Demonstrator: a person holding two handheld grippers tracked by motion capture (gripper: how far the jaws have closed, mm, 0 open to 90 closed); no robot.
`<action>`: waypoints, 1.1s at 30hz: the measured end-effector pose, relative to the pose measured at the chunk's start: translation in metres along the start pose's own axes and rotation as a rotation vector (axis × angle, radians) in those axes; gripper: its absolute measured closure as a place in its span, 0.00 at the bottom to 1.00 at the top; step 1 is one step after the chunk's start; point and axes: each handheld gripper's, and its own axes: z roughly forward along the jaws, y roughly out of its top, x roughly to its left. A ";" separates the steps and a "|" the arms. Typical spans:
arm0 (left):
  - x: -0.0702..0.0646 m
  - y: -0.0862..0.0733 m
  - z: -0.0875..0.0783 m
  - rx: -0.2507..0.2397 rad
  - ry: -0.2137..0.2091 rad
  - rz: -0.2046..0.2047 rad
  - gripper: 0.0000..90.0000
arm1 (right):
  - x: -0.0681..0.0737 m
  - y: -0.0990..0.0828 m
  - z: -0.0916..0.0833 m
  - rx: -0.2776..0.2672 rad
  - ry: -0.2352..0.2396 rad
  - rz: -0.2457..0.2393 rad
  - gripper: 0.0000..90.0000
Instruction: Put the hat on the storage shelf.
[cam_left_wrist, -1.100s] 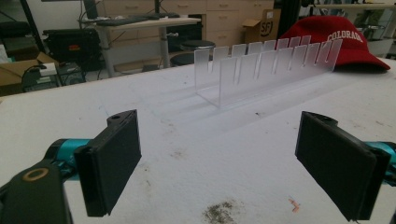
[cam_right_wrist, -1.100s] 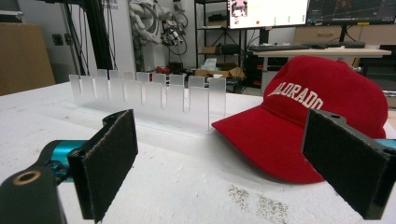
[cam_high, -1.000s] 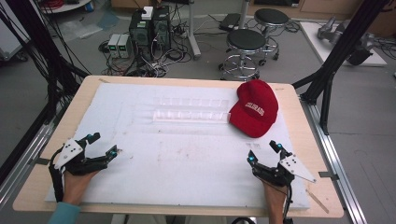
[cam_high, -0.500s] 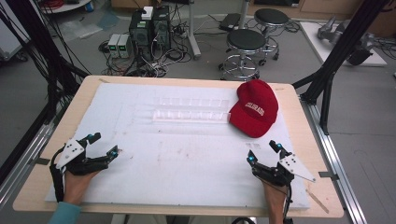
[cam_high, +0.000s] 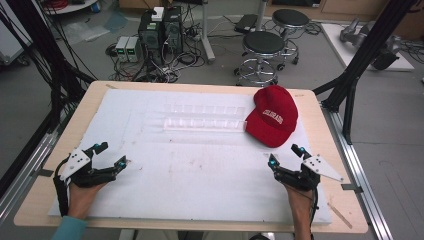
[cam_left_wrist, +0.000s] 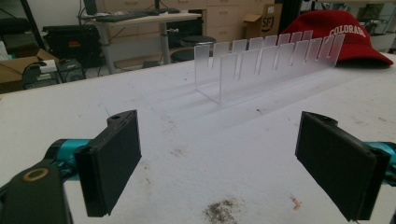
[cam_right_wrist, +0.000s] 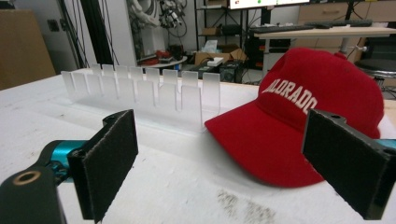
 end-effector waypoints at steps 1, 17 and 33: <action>0.000 0.000 0.000 0.002 0.000 0.001 0.16 | -0.002 0.005 0.001 0.002 0.003 -0.006 0.11; 0.000 0.000 0.000 0.007 0.002 0.008 0.16 | -0.024 0.060 0.039 0.115 -0.003 -0.078 0.11; -0.001 0.000 0.001 0.005 0.002 0.012 0.16 | -0.063 0.088 0.077 0.204 -0.061 -0.069 0.11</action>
